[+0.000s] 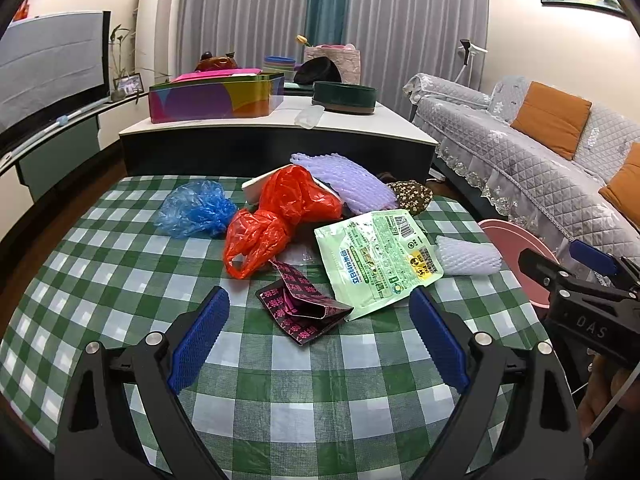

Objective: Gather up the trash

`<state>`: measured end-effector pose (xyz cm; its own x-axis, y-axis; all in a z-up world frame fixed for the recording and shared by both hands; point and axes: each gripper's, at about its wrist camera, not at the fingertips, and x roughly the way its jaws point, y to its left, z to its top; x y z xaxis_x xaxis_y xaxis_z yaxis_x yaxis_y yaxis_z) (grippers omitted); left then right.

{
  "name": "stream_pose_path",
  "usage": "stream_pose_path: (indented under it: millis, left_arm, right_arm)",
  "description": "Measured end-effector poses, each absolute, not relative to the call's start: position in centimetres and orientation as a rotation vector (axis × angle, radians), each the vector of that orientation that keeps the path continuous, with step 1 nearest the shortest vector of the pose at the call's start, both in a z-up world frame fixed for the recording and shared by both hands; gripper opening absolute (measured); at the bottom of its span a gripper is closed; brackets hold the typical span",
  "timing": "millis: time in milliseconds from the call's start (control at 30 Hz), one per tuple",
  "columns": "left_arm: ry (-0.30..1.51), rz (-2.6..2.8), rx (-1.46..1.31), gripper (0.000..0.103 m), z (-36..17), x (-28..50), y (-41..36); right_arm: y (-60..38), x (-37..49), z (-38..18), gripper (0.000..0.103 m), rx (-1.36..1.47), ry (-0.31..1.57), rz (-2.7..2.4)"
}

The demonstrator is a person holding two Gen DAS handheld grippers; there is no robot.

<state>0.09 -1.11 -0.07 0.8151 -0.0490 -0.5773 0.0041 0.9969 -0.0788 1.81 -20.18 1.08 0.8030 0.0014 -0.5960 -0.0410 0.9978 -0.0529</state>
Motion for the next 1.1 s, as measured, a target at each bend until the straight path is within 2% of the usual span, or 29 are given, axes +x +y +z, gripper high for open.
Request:
stream_pose_path:
  millis: [133, 300, 367, 700, 933, 1100]
  left_arm:
    - [0.618, -0.028, -0.077, 0.087, 0.0, 0.1, -1.2]
    - [0.632, -0.032, -0.095, 0.075, -0.2, 0.2, -1.2]
    - [0.640, -0.033, -0.098, 0.073, -0.3, 0.4, -1.1]
    - [0.702, -0.015, -0.153, 0.061, -2.2, 3.4, -0.2]
    - [0.751, 0.002, -0.176, 0.060, -3.9, 5.7, -0.1]
    - [0.789, 0.029, -0.186, 0.055, -4.9, 6.9, 0.0]
  right_arm:
    - [-20.2, 1.8, 1.1, 0.081, -0.062, 0.641, 0.024]
    - [-20.9, 2.1, 0.9, 0.064, -0.020, 0.658, 0.038]
    - [-21.3, 2.6, 0.8, 0.060, 0.001, 0.668, 0.048]
    - [-23.8, 7.1, -1.8, 0.059, 0.104, 0.744, 0.033]
    - [-24.8, 10.6, -4.5, 0.060, 0.152, 0.823, 0.024]
    - [-24.6, 11.7, -5.9, 0.059, 0.177, 0.874, 0.048]
